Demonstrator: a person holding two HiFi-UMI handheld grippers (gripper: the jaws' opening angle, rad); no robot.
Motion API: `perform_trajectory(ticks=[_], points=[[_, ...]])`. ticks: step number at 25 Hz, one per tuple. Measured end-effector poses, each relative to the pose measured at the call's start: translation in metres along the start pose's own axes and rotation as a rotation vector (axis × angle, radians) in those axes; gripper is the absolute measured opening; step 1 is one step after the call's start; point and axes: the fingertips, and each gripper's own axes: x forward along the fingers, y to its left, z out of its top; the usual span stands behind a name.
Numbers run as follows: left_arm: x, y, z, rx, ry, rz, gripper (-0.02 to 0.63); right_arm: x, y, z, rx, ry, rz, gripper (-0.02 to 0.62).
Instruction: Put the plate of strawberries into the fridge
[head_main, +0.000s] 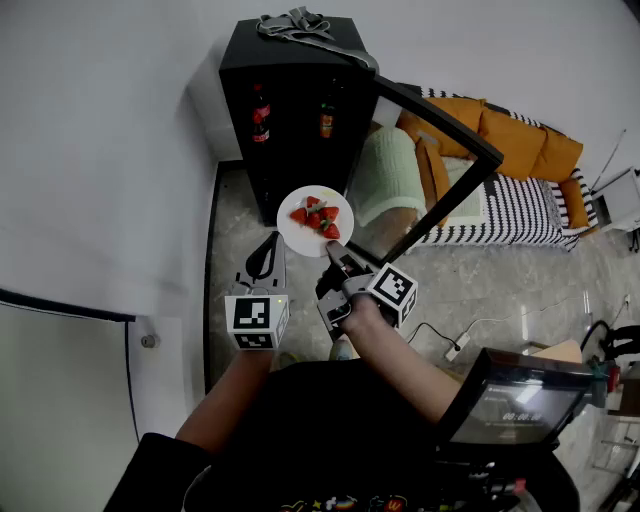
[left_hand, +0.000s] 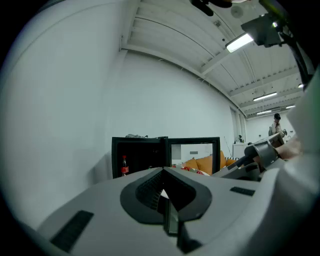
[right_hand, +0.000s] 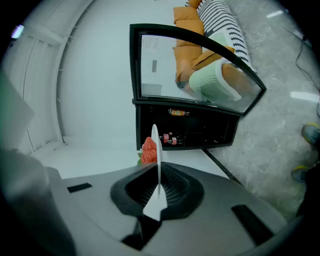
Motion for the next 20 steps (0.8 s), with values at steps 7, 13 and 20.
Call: perform_trajectory(ticks=[7,13,20], points=[[0.009,-0.004,-0.006,0.002,0.011,0.010,0.002,0.001,-0.004,0.015,-0.010,-0.024,-0.009,0.018],[0.016,-0.016,-0.010,0.000,0.027,0.033,0.002,-0.002,-0.011,0.025,0.001,0.012,-0.014,0.018],[0.035,-0.056,-0.001,0.008,0.035,0.077,0.002,-0.016,-0.013,0.064,0.014,0.069,-0.019,0.018]])
